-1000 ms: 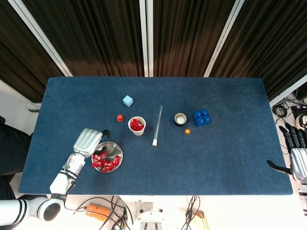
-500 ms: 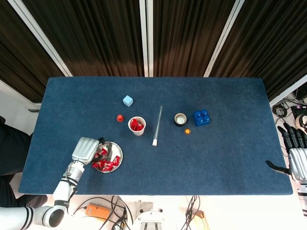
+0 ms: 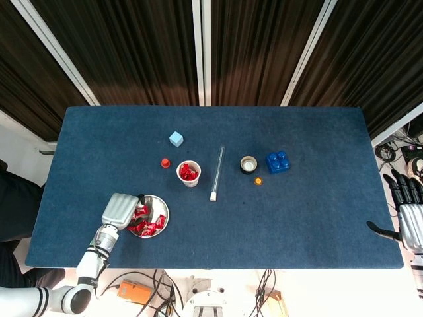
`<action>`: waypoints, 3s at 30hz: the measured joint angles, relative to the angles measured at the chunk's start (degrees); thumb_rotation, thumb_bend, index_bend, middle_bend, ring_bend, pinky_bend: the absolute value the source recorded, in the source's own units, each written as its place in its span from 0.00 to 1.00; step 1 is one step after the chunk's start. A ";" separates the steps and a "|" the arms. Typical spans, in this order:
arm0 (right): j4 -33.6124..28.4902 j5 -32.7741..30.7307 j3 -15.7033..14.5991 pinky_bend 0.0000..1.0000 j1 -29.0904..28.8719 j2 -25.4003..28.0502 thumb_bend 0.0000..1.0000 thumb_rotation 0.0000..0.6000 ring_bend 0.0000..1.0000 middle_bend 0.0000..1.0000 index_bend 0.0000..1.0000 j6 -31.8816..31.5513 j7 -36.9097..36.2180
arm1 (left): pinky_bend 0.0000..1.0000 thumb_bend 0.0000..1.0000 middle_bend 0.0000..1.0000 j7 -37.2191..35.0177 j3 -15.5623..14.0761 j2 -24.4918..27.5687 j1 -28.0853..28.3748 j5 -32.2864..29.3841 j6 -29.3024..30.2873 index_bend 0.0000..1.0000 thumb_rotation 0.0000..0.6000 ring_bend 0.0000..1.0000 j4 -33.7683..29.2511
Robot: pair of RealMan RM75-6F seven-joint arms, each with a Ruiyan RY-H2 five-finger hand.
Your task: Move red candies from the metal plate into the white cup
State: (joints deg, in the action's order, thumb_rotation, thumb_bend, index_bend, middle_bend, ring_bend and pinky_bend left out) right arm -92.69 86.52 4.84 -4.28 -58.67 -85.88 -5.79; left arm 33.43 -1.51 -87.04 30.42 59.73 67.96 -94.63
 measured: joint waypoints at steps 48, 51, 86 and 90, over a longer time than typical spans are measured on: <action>1.40 -1.14 -0.08 0.00 1.00 -0.10 0.17 1.00 0.00 0.00 0.00 -0.63 -1.64 | 0.85 0.38 0.94 -1.50 20.03 -1.62 19.14 -10.20 -13.46 0.60 1.00 0.87 -0.12; 1.87 -1.46 -0.02 0.00 0.99 -0.18 0.17 1.00 0.00 0.00 0.00 -0.34 -2.04 | 0.85 0.37 0.94 -0.19 20.15 -3.00 21.15 -13.45 -13.98 0.59 1.00 0.86 1.68; 2.23 -1.15 0.21 0.00 0.54 -0.30 0.17 1.00 0.00 0.00 0.00 0.18 -2.49 | 0.85 0.14 0.94 -9.50 13.94 5.47 15.04 -5.55 -4.19 0.38 1.00 0.86 -6.03; 2.29 -0.85 0.26 0.00 0.38 -0.32 0.17 1.00 0.00 0.00 0.00 0.15 -2.54 | 0.84 0.17 0.94 -11.00 10.33 8.34 11.52 -1.69 -2.63 0.39 1.00 0.86 -7.69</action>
State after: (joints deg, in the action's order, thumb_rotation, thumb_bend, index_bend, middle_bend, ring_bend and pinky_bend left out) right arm -90.41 85.67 5.10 -3.90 -58.98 -85.73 -8.33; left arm 22.43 8.82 -78.70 41.93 58.04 65.33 -102.31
